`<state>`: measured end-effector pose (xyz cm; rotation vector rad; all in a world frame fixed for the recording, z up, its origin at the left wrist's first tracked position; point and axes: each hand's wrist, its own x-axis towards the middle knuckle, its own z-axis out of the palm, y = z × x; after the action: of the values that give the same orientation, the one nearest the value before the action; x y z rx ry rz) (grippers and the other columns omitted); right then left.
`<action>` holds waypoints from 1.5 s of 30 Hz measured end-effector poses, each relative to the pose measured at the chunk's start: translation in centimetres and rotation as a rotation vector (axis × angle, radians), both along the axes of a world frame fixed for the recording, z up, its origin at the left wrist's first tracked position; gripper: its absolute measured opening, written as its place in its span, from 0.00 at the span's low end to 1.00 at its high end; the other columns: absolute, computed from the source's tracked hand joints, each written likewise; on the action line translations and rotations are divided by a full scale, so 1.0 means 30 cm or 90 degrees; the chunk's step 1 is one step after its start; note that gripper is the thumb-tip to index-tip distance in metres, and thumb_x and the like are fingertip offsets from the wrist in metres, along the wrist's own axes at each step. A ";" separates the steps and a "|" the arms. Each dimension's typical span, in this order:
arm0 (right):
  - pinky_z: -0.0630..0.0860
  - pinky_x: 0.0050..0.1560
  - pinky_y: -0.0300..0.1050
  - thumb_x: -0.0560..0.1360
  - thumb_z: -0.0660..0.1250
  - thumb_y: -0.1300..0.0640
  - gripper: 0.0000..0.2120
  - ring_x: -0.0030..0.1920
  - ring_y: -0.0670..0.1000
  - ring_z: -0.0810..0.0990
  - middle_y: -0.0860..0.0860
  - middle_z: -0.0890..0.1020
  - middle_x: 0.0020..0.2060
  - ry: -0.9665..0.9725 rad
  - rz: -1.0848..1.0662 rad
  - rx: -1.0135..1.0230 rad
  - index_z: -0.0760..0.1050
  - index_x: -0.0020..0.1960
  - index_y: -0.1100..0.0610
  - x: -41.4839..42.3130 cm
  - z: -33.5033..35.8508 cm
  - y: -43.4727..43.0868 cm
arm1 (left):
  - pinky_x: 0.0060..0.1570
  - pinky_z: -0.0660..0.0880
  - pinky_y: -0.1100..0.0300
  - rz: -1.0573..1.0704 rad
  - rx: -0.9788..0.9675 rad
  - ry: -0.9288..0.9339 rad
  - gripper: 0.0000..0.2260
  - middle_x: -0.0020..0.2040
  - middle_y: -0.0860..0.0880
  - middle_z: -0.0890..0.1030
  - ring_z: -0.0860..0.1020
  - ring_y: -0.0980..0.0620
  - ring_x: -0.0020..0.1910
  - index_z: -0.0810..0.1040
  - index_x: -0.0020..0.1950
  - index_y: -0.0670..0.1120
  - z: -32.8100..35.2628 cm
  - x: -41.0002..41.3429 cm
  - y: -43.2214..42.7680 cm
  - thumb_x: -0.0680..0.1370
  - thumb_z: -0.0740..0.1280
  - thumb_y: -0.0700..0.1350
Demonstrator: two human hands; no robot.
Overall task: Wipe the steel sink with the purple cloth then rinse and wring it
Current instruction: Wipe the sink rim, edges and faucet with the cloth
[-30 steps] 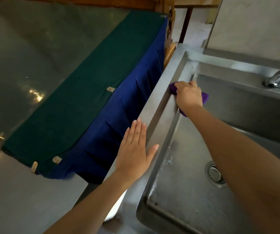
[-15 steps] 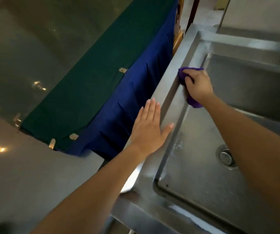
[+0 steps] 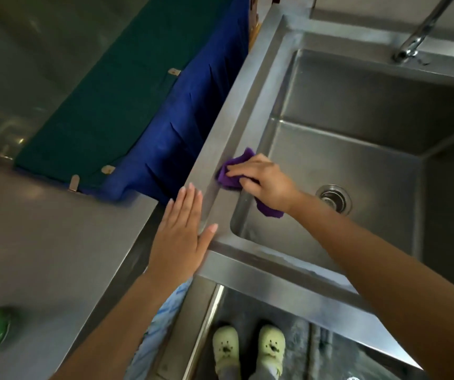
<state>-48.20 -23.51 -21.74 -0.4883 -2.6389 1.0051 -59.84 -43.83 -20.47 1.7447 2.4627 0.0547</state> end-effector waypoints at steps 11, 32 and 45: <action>0.69 0.59 0.45 0.74 0.62 0.62 0.14 0.55 0.53 0.73 0.55 0.83 0.53 -0.094 0.081 -0.101 0.79 0.58 0.57 0.108 0.092 -0.301 | 0.74 0.46 0.52 0.044 0.016 0.053 0.29 0.75 0.39 0.59 0.55 0.45 0.75 0.56 0.74 0.38 -0.022 0.117 -0.140 0.81 0.44 0.57; 0.75 0.49 0.52 0.74 0.60 0.59 0.14 0.48 0.61 0.77 0.54 0.84 0.49 -0.184 -0.436 0.013 0.77 0.58 0.54 0.403 0.197 -0.483 | 0.74 0.42 0.57 -0.018 0.032 -0.005 0.29 0.75 0.43 0.61 0.56 0.48 0.75 0.57 0.75 0.41 -0.013 0.158 -0.145 0.81 0.39 0.57; 0.73 0.35 0.47 0.76 0.57 0.52 0.13 0.38 0.56 0.78 0.51 0.82 0.38 -0.219 -0.423 0.223 0.79 0.45 0.55 0.263 0.098 -0.584 | 0.75 0.46 0.53 -0.060 0.037 -0.077 0.31 0.76 0.44 0.60 0.56 0.48 0.76 0.60 0.74 0.43 0.037 0.215 -0.105 0.79 0.38 0.59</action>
<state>-40.32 -41.03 -18.81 -1.4178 -2.5294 0.2659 -53.39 -46.98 -19.34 1.8195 2.3135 0.2182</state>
